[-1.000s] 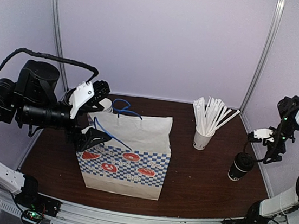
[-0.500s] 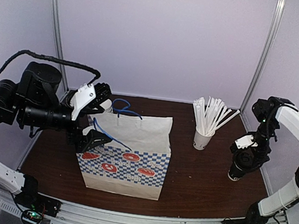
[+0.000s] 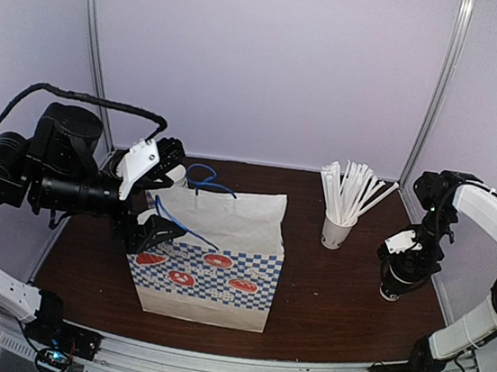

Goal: Pack the takeout coffee

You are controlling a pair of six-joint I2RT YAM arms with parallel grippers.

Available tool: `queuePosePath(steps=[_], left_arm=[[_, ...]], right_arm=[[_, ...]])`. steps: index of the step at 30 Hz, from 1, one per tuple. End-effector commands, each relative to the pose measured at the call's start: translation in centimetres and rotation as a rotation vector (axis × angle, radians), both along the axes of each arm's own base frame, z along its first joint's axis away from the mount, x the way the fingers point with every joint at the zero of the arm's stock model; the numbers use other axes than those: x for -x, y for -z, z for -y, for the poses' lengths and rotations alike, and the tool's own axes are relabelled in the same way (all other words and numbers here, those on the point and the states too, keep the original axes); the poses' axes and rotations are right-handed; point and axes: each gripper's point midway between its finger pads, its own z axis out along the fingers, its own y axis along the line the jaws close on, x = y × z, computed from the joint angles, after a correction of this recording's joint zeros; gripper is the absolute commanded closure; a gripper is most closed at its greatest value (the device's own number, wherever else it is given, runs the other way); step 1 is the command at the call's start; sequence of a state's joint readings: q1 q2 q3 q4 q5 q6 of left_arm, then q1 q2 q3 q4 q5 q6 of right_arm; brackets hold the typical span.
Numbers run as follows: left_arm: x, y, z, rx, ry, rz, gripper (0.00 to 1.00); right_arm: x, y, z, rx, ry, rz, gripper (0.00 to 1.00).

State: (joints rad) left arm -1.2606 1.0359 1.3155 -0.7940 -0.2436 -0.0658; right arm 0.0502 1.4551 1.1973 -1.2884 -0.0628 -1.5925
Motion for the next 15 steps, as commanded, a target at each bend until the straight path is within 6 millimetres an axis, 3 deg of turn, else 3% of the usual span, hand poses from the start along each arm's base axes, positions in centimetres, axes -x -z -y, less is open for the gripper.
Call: queuePosePath(steps=[1,7,15], left_arm=[[0.0,-0.6,0.5,0.033,0.003,0.009,0.07],[0.0,-0.8,0.4,0.037,0.003,0.010,0.07],[-0.3,-1.9,0.2,0.031,-0.001,0.041,0.07]], right_arm=[[0.1,-0.1,-0.3,-0.010,0.023,0.006,0.15],[0.5,-0.6,-0.2,-0.006,0.056,0.009,0.23],[2.5,-3.2,-1.1,-0.069,0.117,0.049,0.27]])
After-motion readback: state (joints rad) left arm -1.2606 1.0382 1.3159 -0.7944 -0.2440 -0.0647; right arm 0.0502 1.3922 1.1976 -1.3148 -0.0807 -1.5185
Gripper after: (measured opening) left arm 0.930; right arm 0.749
